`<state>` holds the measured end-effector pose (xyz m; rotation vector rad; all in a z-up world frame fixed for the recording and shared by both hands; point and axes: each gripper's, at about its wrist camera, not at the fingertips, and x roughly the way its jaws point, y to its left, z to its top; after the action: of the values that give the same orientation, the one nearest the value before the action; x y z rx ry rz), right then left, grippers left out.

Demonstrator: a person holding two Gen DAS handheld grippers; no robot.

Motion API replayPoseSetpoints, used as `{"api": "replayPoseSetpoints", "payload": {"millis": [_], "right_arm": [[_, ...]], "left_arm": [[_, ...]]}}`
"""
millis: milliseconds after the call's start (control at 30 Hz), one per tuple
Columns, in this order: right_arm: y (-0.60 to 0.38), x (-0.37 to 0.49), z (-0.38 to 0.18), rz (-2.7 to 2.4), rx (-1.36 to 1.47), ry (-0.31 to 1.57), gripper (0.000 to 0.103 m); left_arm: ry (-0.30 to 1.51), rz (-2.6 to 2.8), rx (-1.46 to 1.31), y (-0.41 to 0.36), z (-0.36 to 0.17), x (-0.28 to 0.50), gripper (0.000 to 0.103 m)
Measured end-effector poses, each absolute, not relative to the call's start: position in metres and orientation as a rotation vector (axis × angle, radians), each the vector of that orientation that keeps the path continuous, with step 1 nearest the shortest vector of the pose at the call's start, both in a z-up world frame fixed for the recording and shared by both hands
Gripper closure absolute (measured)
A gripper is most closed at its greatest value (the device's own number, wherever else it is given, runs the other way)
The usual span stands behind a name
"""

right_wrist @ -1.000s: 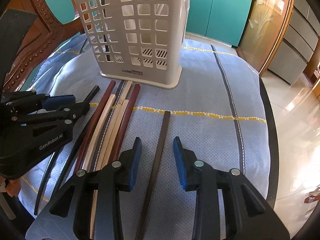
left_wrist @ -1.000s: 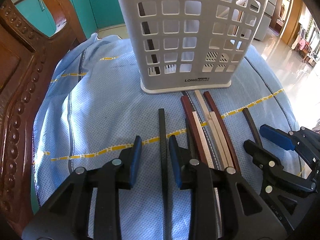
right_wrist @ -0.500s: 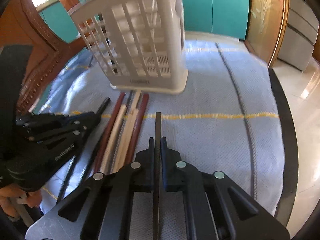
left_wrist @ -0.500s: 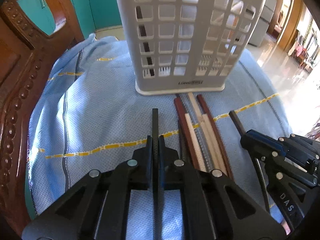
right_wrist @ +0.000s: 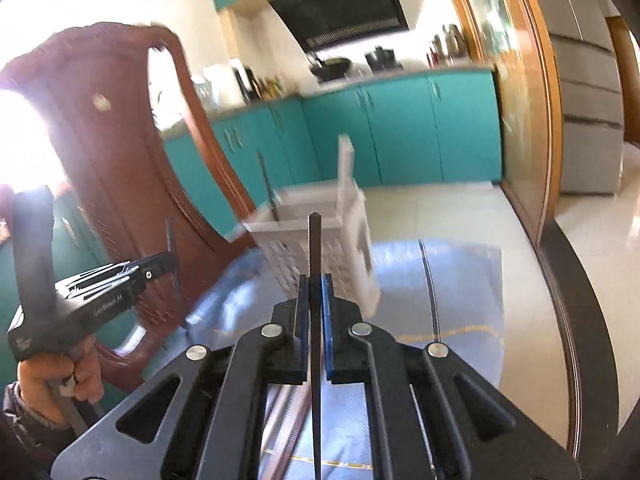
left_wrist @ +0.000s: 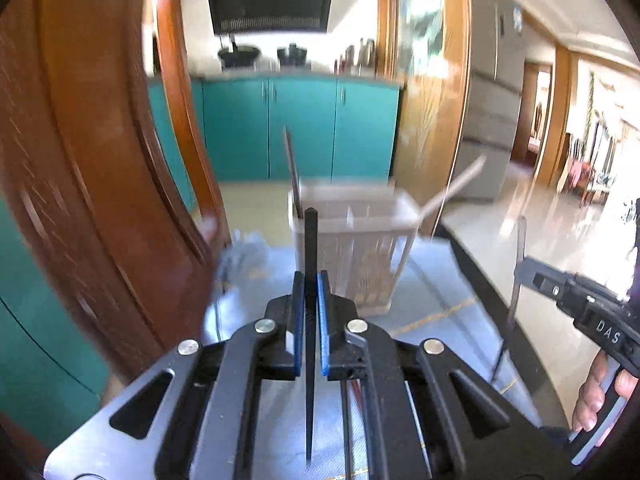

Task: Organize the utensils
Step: 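Raise both held chopsticks over the caddy and release them inside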

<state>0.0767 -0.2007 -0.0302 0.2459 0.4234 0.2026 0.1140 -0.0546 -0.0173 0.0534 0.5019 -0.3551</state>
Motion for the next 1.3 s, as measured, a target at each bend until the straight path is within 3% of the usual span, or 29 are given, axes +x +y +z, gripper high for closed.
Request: {"api": "replayPoseSetpoints", "payload": {"millis": [233,433,533,733,1133,1300], "right_arm": [[-0.215,0.088,0.048,0.252,0.306,0.202,0.096],[-0.220,0.117,0.083,0.119,0.343,-0.001,0.096],[-0.219,0.133,0.073,0.037,0.313,-0.045,0.096],[-0.203,0.164,0.039,0.030,0.236,0.084,0.096],[-0.169,0.156,0.016,0.029,0.080,0.137,0.096],[-0.174,0.140,0.022,0.024,0.070,0.111,0.083]], "left_arm": [[0.320,-0.377,-0.059,-0.038,0.071,0.122,0.096],[0.197,-0.332,-0.217,-0.032,0.113,0.171,0.096],[0.167,-0.292,-0.249,-0.031,0.104,0.194,0.096],[0.300,-0.284,-0.172,-0.061,0.067,0.234,0.096],[0.424,-0.278,-0.108,-0.077,0.014,0.242,0.096],[0.413,-0.280,-0.112,-0.069,0.008,0.230,0.096]]}}
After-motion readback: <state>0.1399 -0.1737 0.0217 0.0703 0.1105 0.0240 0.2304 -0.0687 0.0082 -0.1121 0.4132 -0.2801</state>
